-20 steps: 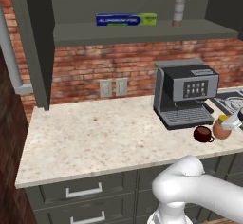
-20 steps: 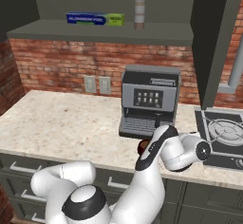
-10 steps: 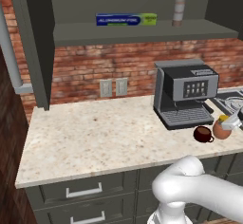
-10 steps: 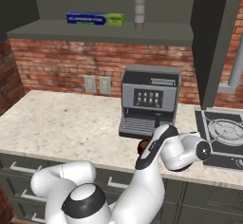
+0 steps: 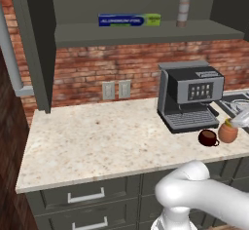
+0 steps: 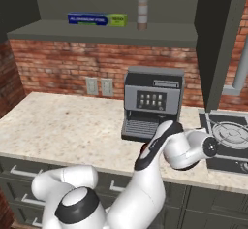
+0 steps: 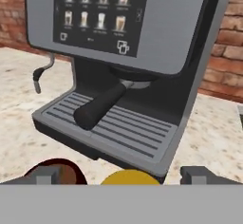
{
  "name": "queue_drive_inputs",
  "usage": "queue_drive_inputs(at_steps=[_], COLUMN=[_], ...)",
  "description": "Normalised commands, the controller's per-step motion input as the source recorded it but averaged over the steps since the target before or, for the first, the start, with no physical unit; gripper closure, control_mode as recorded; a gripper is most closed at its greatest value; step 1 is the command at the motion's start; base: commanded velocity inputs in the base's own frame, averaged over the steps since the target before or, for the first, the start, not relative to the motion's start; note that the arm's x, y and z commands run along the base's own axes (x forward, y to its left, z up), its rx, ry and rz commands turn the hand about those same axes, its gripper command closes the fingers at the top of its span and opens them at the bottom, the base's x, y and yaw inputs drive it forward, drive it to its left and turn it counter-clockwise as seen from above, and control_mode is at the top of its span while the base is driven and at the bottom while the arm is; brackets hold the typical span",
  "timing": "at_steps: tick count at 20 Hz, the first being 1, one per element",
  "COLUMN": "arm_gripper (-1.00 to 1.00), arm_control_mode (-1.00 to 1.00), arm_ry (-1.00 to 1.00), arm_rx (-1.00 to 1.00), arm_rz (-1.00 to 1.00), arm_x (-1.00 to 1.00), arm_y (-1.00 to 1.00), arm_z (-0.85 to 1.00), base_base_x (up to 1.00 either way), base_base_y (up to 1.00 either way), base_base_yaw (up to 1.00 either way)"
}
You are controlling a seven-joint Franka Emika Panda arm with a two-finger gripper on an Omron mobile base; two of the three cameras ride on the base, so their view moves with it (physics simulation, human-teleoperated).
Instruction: Pick the cinnamon and honey bottle from the cabinet and place them next to the mug.
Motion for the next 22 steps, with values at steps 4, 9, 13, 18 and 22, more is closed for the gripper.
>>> queue_drive_inputs(at_steps=[4, 9, 13, 18, 22], arm_gripper=[-1.00, -1.00, -1.00, -1.00, -1.00], arm_control_mode=[-1.00, -1.00, -1.00, -1.00, -1.00], arm_ry=[0.00, -0.12, -0.15, -0.03, 0.01], arm_rx=[0.00, -0.02, -0.06, -0.08, -0.09], arm_rz=[0.00, -0.02, -0.13, -0.28, -0.36], arm_x=[-0.58, -0.39, -0.52, -0.57, -0.29], arm_y=[0.24, 0.27, 0.37, 0.43, 0.66], arm_z=[0.25, 0.58, 0.71, 0.80, 0.83], base_base_x=[0.00, 0.00, 0.00, 0.00, 0.00], base_base_y=[0.00, 0.00, 0.00, 0.00, 0.00], base_base_yaw=[0.00, 0.00, 0.00, 0.00, 0.00])
